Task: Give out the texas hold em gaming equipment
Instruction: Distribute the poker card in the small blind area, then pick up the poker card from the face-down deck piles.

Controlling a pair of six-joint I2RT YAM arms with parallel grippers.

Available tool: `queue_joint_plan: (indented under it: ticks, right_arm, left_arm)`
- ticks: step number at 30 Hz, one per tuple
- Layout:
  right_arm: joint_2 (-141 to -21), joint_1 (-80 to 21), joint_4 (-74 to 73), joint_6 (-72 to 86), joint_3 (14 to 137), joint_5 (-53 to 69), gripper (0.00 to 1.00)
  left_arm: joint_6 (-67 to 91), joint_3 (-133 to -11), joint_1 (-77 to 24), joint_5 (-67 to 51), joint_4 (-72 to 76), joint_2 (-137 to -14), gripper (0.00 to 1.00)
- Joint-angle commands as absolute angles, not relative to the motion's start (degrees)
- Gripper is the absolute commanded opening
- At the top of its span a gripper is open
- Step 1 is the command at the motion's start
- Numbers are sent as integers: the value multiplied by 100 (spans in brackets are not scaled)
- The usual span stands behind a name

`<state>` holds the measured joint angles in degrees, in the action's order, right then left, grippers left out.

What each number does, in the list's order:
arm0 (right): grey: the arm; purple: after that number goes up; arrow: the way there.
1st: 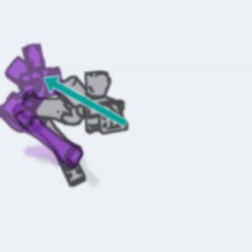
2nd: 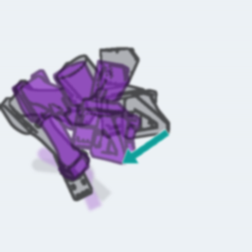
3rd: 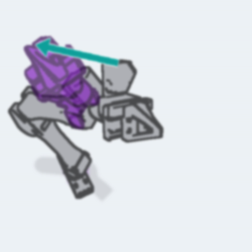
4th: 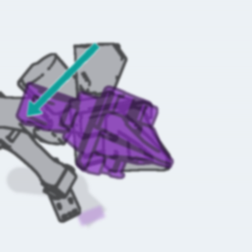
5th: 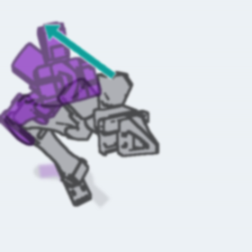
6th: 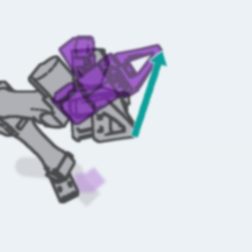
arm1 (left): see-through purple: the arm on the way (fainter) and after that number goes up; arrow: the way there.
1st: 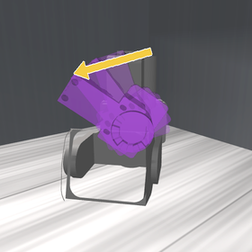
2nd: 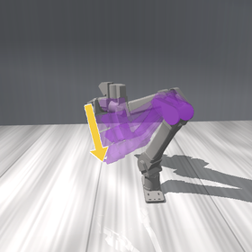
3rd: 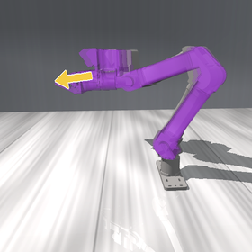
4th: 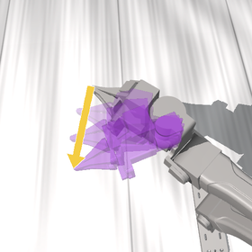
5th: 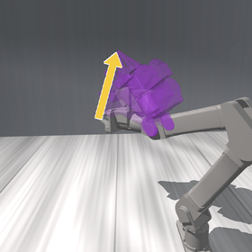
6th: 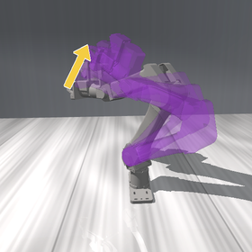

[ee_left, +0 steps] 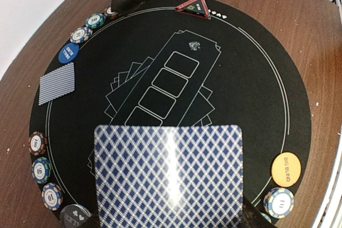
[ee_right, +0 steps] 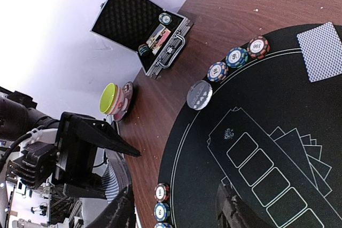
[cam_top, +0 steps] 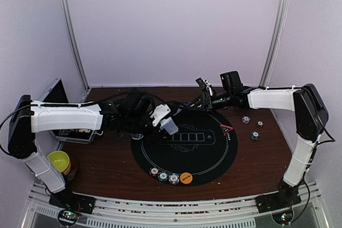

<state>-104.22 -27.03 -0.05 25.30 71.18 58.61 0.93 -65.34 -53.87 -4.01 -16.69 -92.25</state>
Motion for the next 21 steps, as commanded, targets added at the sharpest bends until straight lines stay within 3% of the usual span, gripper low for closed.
queue_joint_plan:
  ticks: [1, 21]
  right_arm:
    - [-10283, -2781, 538, 2508, 7005, 6468, 53]
    - [-10227, -3244, 544, 2073, 6942, 6680, 56]
  left_arm:
    - [29, -6601, -5449, -306, -1562, -9028, 60]
    - [3, -6583, -5493, -234, -1555, -8999, 60]
